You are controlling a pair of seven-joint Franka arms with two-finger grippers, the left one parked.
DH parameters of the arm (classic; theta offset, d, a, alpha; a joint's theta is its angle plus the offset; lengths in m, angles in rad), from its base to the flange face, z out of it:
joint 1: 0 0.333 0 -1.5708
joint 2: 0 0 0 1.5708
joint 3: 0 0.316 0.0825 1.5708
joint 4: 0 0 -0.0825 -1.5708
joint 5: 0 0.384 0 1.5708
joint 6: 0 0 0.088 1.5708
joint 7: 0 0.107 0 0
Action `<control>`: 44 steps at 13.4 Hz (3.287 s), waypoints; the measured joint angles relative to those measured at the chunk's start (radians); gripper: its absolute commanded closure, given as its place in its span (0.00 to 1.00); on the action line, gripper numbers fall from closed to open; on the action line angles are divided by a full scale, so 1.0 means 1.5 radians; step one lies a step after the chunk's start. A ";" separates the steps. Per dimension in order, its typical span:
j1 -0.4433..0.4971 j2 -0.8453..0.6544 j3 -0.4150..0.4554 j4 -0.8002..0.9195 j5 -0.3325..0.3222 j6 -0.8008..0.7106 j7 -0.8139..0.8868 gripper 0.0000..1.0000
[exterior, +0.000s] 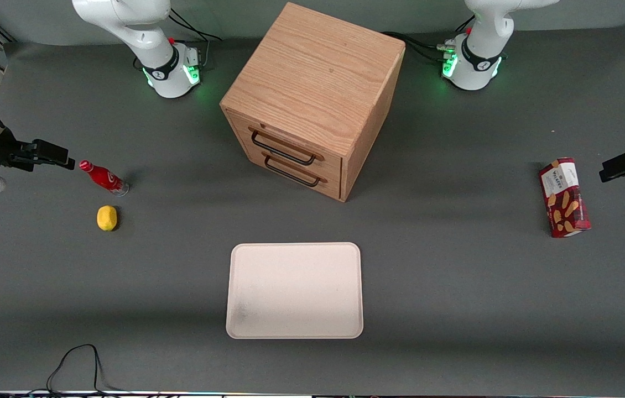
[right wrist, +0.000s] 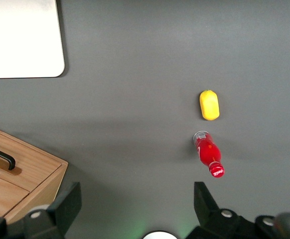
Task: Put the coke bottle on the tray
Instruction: 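Move the open right gripper over the red Coca-Cola bottle's cap end, then lower the right gripper and close it around the bottle's cap end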
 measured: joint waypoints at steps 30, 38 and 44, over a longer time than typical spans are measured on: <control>-0.018 -0.214 -0.144 -0.518 -0.110 0.329 -0.157 0.01; -0.018 -0.120 -0.147 -0.558 -0.119 0.465 -0.204 0.03; -0.018 -0.102 -0.147 -0.561 -0.120 0.479 -0.209 0.10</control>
